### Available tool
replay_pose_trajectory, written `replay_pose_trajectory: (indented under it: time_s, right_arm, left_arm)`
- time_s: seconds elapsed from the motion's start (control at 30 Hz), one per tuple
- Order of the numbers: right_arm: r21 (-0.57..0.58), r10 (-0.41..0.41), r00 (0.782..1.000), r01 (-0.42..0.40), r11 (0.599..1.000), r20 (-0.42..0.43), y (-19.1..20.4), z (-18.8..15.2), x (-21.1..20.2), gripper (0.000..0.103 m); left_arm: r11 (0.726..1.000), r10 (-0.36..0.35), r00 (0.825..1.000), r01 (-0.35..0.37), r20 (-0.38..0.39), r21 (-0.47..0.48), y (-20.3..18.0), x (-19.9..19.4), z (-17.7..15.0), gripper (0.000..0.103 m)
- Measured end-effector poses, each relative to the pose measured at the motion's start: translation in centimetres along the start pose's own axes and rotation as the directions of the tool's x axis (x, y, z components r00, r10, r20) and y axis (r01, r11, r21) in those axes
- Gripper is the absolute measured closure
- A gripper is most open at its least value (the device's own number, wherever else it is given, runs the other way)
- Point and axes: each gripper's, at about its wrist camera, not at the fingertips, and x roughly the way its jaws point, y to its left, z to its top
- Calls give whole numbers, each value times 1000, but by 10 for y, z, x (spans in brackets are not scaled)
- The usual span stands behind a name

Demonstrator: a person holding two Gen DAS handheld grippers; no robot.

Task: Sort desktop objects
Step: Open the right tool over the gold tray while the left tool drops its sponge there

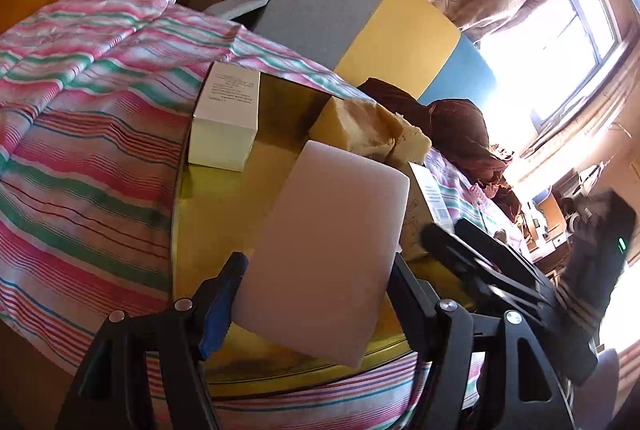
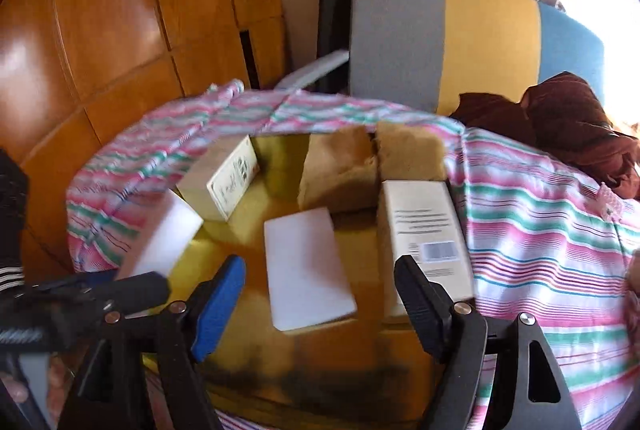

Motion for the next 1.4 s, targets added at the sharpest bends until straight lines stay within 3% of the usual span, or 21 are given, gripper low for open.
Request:
replay_pose_trajectory:
  time_s: [0.17, 0.43, 0.63, 0.73, 0.9, 1.13, 1.3, 1.4]
  right_arm:
    - [69, -31, 997, 25, 997, 76, -32, -9, -36, 21]
    - [126, -8, 995, -5, 992, 100, -59, -17, -49, 21]
    - [151, 13, 995, -28, 988, 100, -73, -23, -49, 21]
    - [177, 12, 994, -30, 984, 105, -82, -25, -48, 21]
    - [206, -1, 995, -20, 978, 101, -94, -28, -47, 20]
    - [230, -17, 995, -7, 973, 101, -104, -31, -45, 20]
    - [227, -22, 996, 2, 974, 87, -104, -35, -42, 20]
    - [227, -31, 996, 13, 974, 78, -105, -37, -42, 20]
  left_arm:
    - [997, -24, 999, 20, -48, -81, -11, 21, 9, 32]
    - [995, 87, 992, -91, -87, -36, -51, 64, 19, 32]
    - [985, 112, 987, -127, -119, -119, -57, 90, 19, 32]
    - [979, 97, 987, -117, -125, -165, -58, 99, 17, 29]
    - [979, 2, 996, -21, -92, -204, -66, 103, 11, 18]
    - [967, -10, 1000, 12, 11, -255, -49, 74, 11, 17]
    - [952, -61, 998, 58, -1, -301, -37, 80, 14, 17]
    - [964, -69, 998, 63, -13, -258, -47, 93, 19, 17]
